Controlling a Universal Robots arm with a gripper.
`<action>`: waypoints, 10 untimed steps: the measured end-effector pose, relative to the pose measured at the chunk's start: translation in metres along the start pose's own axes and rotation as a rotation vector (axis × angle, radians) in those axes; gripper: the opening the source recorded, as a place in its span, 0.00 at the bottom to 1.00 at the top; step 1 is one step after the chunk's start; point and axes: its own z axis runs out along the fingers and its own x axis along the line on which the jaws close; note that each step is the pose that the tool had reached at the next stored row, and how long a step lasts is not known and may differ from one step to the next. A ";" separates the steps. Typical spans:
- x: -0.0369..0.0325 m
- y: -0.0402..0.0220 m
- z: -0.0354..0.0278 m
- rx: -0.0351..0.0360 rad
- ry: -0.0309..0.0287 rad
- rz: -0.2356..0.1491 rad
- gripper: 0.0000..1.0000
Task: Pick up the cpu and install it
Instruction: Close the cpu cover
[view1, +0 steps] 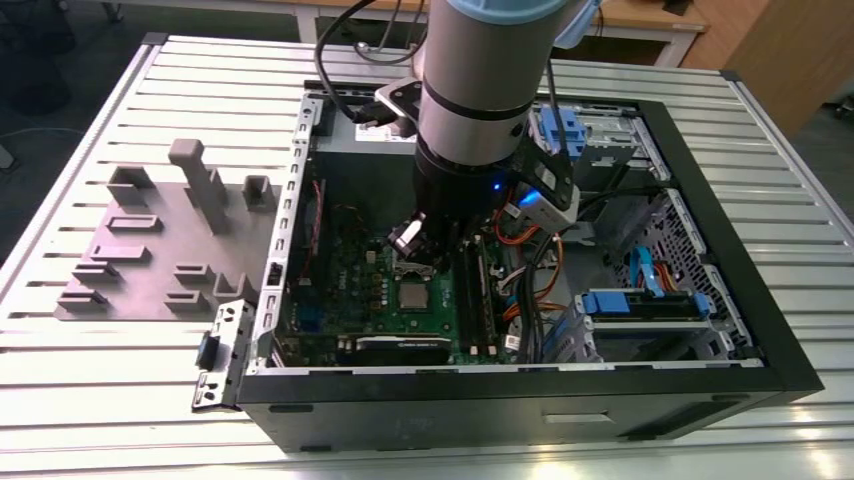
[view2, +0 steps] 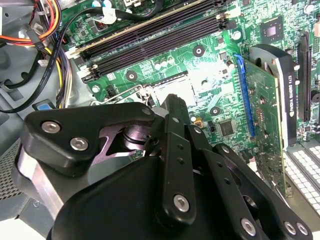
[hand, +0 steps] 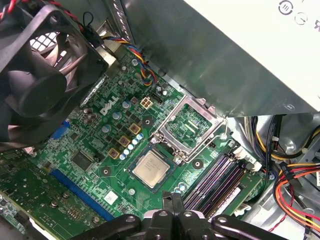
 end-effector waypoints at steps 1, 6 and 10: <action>0.0000 0.0000 0.0000 0.0000 0.0000 0.000 0.11; 0.0001 0.0000 0.0003 0.0000 0.0001 -0.012 0.11; -0.0001 -0.0001 0.0009 0.0001 0.0003 -0.070 0.11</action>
